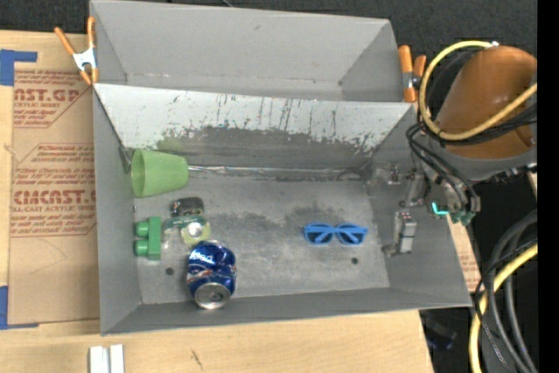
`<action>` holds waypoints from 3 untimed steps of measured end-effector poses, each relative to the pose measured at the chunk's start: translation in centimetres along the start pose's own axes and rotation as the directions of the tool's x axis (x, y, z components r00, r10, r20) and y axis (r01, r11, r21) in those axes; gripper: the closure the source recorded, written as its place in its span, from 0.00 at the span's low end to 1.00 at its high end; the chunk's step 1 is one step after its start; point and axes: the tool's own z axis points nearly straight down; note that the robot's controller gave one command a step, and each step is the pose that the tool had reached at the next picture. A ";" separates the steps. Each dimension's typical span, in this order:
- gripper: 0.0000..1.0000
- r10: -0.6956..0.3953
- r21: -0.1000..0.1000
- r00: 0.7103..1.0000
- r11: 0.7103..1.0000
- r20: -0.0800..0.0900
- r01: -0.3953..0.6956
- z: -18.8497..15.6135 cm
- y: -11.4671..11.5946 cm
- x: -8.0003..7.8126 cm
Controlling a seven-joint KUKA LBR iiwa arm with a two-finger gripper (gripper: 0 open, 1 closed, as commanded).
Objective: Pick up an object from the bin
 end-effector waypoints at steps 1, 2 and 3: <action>0.00 0.089 -0.002 0.996 0.996 0.001 -0.089 13.0 3.7 0.3; 1.00 0.089 0.000 0.996 0.996 0.007 -0.089 12.5 3.5 0.1; 1.00 0.097 -0.001 0.995 0.995 0.016 -0.097 2.1 4.7 -1.1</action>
Offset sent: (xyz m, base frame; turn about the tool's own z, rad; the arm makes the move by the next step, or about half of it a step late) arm -0.0023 0.0348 -0.1251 0.0901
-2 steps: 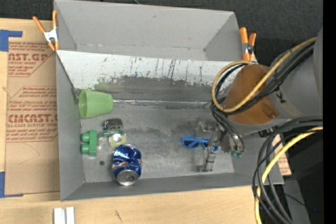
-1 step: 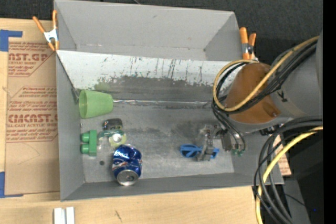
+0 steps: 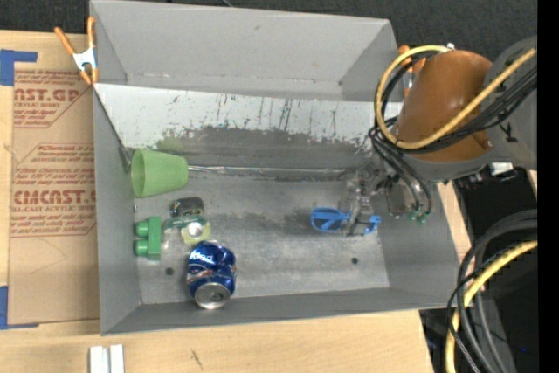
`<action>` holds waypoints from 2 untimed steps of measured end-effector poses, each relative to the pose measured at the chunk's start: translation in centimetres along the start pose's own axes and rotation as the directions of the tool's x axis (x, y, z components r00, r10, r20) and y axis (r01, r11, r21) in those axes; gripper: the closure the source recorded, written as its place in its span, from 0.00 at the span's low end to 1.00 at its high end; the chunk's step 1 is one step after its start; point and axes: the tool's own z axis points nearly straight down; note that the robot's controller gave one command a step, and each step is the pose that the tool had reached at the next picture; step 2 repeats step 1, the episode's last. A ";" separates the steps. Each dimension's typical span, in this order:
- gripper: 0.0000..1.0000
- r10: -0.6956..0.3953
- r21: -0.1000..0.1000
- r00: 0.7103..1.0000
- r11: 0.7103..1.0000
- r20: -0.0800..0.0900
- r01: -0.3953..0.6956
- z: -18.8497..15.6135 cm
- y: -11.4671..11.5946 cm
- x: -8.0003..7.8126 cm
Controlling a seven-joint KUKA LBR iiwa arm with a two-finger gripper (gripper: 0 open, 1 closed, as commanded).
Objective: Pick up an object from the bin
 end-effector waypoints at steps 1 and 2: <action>1.00 0.011 -0.001 1.000 1.000 0.002 -0.011 -10.0 2.1 -1.6; 1.00 0.011 -0.001 1.000 1.000 0.002 -0.011 -10.0 2.1 -1.6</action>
Offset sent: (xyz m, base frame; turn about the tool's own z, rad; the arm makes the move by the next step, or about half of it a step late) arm 0.0147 0.0174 0.0951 0.0140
